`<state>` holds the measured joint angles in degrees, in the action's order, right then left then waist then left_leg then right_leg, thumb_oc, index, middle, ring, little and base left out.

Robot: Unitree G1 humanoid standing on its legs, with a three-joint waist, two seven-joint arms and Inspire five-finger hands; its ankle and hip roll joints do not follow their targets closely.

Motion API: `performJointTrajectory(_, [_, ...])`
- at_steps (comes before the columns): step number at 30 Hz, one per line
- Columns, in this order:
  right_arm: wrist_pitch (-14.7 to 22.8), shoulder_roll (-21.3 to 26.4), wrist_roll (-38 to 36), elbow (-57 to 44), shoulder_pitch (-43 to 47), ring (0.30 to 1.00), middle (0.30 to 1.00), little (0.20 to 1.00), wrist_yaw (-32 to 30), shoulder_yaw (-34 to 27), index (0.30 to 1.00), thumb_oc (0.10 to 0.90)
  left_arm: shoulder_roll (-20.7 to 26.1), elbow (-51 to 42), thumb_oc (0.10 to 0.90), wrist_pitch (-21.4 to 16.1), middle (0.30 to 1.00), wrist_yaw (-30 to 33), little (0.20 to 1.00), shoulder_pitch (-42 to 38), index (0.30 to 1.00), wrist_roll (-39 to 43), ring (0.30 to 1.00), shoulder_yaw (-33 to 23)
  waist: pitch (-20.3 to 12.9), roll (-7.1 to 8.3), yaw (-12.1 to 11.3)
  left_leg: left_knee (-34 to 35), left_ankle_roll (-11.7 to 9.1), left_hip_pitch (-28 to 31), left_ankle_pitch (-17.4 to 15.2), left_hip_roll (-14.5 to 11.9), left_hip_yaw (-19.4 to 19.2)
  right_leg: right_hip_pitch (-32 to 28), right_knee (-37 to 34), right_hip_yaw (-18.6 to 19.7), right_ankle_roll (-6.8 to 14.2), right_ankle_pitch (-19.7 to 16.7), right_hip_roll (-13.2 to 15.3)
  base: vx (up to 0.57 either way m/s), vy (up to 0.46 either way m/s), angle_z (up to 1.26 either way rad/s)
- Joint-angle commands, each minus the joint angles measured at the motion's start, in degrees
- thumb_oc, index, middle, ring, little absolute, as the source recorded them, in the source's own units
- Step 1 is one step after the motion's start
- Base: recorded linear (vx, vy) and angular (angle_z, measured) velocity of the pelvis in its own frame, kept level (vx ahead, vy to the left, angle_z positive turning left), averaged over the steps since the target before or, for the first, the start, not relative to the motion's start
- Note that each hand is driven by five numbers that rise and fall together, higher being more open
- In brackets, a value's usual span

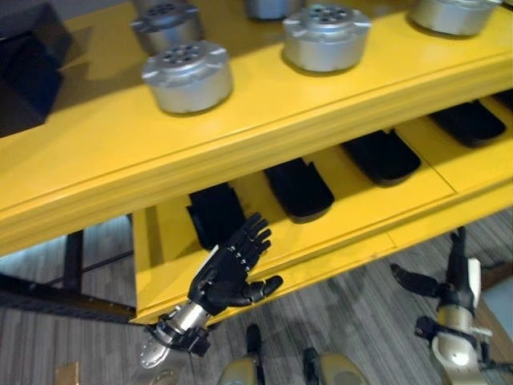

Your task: Move parts from the plastic box to the shelf.

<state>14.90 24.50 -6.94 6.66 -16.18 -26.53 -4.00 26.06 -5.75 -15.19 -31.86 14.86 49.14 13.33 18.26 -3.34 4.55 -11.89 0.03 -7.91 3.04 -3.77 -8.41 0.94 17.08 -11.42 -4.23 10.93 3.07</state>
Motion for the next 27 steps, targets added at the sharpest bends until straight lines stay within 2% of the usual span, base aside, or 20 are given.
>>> performJointTrajectory(1, [6.49, 3.38, 1.45, -5.77, 5.58, 1.000, 1.000, 1.000, -2.26, -2.66, 1.000, 0.900, -0.73, -7.72, 0.900, -4.91, 1.000, -4.19, 1.000, -4.21, 1.000, 2.90, 1.000, -2.19, -4.44, 3.13, 1.82, -9.41, -0.20, 3.21, -9.30, 2.75, -1.96, -3.07, -9.44, 4.81, 3.99, -3.94, -0.83, -0.18, 0.069, 0.47])
performJointTrajectory(4, [7.00, 3.36, 1.05, -6.66, 5.35, 1.000, 1.000, 1.000, -2.95, -2.99, 1.000, 0.900, -1.25, -7.69, 0.900, -3.81, 1.000, -4.93, 1.000, -6.71, 1.000, 2.87, 1.000, -1.53, -6.12, 2.98, 3.08, -10.79, -0.53, 5.94, -9.68, 4.29, -2.78, -1.55, -10.92, 4.34, 4.09, -5.58, -1.30, -0.18, 0.121, 0.26])
performJointTrajectory(6, [7.06, 2.95, 0.70, -6.63, 5.45, 1.000, 1.000, 1.000, -2.39, -3.11, 1.000, 0.900, -1.25, -7.27, 0.900, -3.73, 1.000, -6.17, 1.000, -7.90, 1.000, 2.16, 1.000, -0.60, -6.53, 2.42, 3.82, -6.93, 0.02, 7.69, -10.41, 5.54, -2.75, -0.26, -10.77, 4.46, 4.80, -6.35, -1.65, -0.13, 0.172, 0.26])
performJointTrajectory(8, [6.14, 2.17, -0.12, -6.17, 6.47, 1.000, 1.000, 1.000, -1.14, -2.71, 1.000, 0.900, -0.58, -7.59, 0.900, -4.00, 1.000, -7.72, 1.000, -8.88, 1.000, 1.70, 1.000, 0.82, -6.45, 2.30, 4.45, -0.01, 2.01, 9.81, -13.35, 6.67, -2.66, 1.20, -10.21, 5.24, 5.99, -7.50, -1.76, -0.13, 0.197, 0.32])
performJointTrajectory(10, [5.49, 1.89, -0.51, -5.86, 7.06, 1.000, 1.000, 1.000, -0.19, -2.23, 1.000, 0.900, -0.34, -7.84, 0.900, -3.83, 1.000, -8.80, 1.000, -9.01, 1.000, 2.23, 1.000, 1.64, -6.52, 2.38, 4.32, 4.24, 2.52, 10.71, -12.94, 7.13, -1.37, 1.44, -10.48, 5.69, 6.48, -8.09, -2.20, -0.12, 0.137, 0.16])
performJointTrajectory(11, [5.73, 1.30, -0.48, -5.24, 7.91, 1.000, 1.000, 1.000, 0.86, -1.21, 1.000, 0.900, 0.35, -8.79, 0.900, -2.95, 1.000, -9.97, 1.000, -9.43, 1.000, 2.70, 1.000, 2.23, -6.53, 2.75, 3.86, 8.81, 2.95, 11.33, -10.99, 7.61, 0.68, 2.18, -11.23, 5.58, 7.06, -9.31, -3.27, -0.13, 0.090, -0.03])
performJointTrajectory(15, [5.10, 1.03, -0.37, -5.51, 8.61, 1.000, 1.000, 1.000, 2.49, -0.22, 1.000, 0.900, 1.09, -9.56, 0.900, -1.23, 1.000, -12.31, 1.000, -9.44, 1.000, 3.05, 1.000, 2.19, -6.65, 3.14, 3.35, 12.31, 3.10, 12.30, -9.10, 7.34, 0.77, 3.47, -10.38, 4.59, 7.73, -9.96, -3.93, -0.13, 0.042, -0.10])
performJointTrajectory(16, [4.96, 1.20, -0.35, -5.48, 9.07, 1.000, 1.000, 1.000, 3.12, 0.48, 1.000, 0.900, 1.57, -9.87, 0.900, -1.07, 1.000, -12.39, 1.000, -9.38, 1.000, 2.11, 1.000, 2.15, -6.64, 3.24, 2.92, 13.66, 3.26, 12.77, -8.39, 6.71, -0.35, 4.34, -8.69, 3.24, 8.40, -10.16, -3.05, -0.20, -0.005, -0.11])
performJointTrajectory(18, [5.16, 0.97, -0.70, -5.31, 9.22, 1.000, 1.000, 1.000, 2.84, 0.84, 1.000, 0.900, 2.10, -9.45, 0.900, -1.00, 1.000, -12.87, 1.000, -9.84, 1.000, 2.55, 1.000, 2.53, -6.61, 3.22, 2.81, 14.24, 3.70, 12.75, -7.89, 5.97, -0.95, 4.42, -7.29, 3.28, 9.05, -10.10, -1.47, -0.18, -0.060, -0.26])
performJointTrajectory(19, [5.24, 0.24, -0.65, -5.48, 8.64, 1.000, 1.000, 1.000, 2.49, 0.41, 1.000, 0.900, 2.35, -9.29, 0.900, 0.13, 1.000, -14.56, 1.000, -9.98, 1.000, 3.31, 1.000, 2.46, -6.72, 3.06, 3.03, 14.91, 4.52, 12.85, -7.52, 5.62, -0.40, 3.80, -6.30, 5.23, 9.99, -10.20, 0.45, -0.14, -0.129, 0.02])
performJointTrajectory(21, [4.56, -0.85, -0.60, -6.57, 8.41, 1.000, 1.000, 1.000, 3.56, -0.06, 1.000, 0.900, 2.85, -9.39, 0.900, 0.45, 1.000, -15.47, 1.000, -9.42, 1.000, 3.63, 1.000, 2.71, -7.13, 2.49, 3.23, 15.96, 4.84, 13.42, -7.34, 4.72, 0.49, 2.66, -6.03, 8.56, 11.24, -11.69, 4.10, -0.11, -0.155, 0.32])
performJointTrajectory(22, [4.23, -1.20, -0.63, -6.96, 8.65, 1.000, 1.000, 1.000, 4.01, 0.09, 1.000, 0.900, 3.02, -9.38, 0.900, 0.66, 1.000, -15.88, 1.000, -9.34, 1.000, 3.90, 1.000, 2.56, -7.15, 2.36, 3.14, 16.20, 4.75, 13.66, -7.39, 4.32, 0.59, 2.21, -6.08, 9.30, 11.64, -12.40, 5.39, -0.05, -0.094, 0.26])
performJointTrajectory(23, [4.22, -1.21, -0.63, -6.97, 8.65, 1.000, 1.000, 1.000, 4.02, 0.09, 1.000, 0.900, 3.03, -9.38, 0.900, 0.66, 1.000, -15.88, 1.000, -9.34, 1.000, 3.91, 1.000, 2.55, -7.11, 2.37, 3.15, 16.20, 4.76, 13.71, -7.39, 4.32, 0.59, 2.16, -6.09, 9.30, 11.65, -12.40, 5.40, -0.08, -0.165, 0.27])
performJointTrajectory(24, [3.26, -1.81, -2.10, -7.99, 9.13, 1.000, 1.000, 1.000, 5.48, 0.47, 1.000, 0.900, 3.29, -9.22, 0.900, 0.81, 1.000, -16.66, 1.000, -9.12, 1.000, 4.14, 1.000, 2.38, -7.51, 2.31, 2.73, 16.59, 4.30, 13.84, -7.38, 3.42, 0.63, 1.29, -6.68, 9.82, 12.43, -14.14, 7.79, -0.07, -0.177, 0.15])
performJointTrajectory(25, [2.99, -2.02, -2.57, -8.27, 9.30, 1.000, 1.000, 1.000, 6.09, 0.65, 1.000, 0.900, 3.42, -9.11, 0.900, 0.96, 1.000, -16.98, 1.000, -9.12, 1.000, 4.37, 1.000, 2.32, -7.61, 2.35, 2.59, 16.72, 4.09, 13.96, -7.33, 3.10, 0.73, 0.98, -6.92, 9.95, 12.70, -14.77, 8.44, -0.11, -0.421, 0.18])
performJointTrajectory(26, [2.81, -2.13, -4.87, -8.93, 9.57, 1.000, 1.000, 1.000, 9.83, 1.14, 1.000, 0.900, 3.58, -8.62, 0.900, 1.46, 1.000, -18.07, 1.000, -9.17, 1.000, 4.39, 1.000, 1.91, -8.14, 2.62, 2.24, 16.89, 3.05, 13.86, -6.98, 1.52, 1.47, -0.56, -8.95, 10.73, 13.28, -14.55, 9.04, -0.06, -0.346, 0.06])
performJointTrajectory(27, [2.73, -2.04, -5.66, -9.06, 9.55, 1.000, 1.000, 1.000, 11.04, 1.16, 1.000, 0.900, 3.58, -8.51, 0.900, 1.40, 1.000, -18.20, 1.000, -9.20, 1.000, 4.26, 1.000, 1.89, -8.24, 2.67, 2.25, 16.89, 2.83, 13.86, -6.93, 1.24, 1.58, -0.98, -9.63, 10.78, 13.33, -14.27, 8.92, -0.06, -0.390, 0.08])
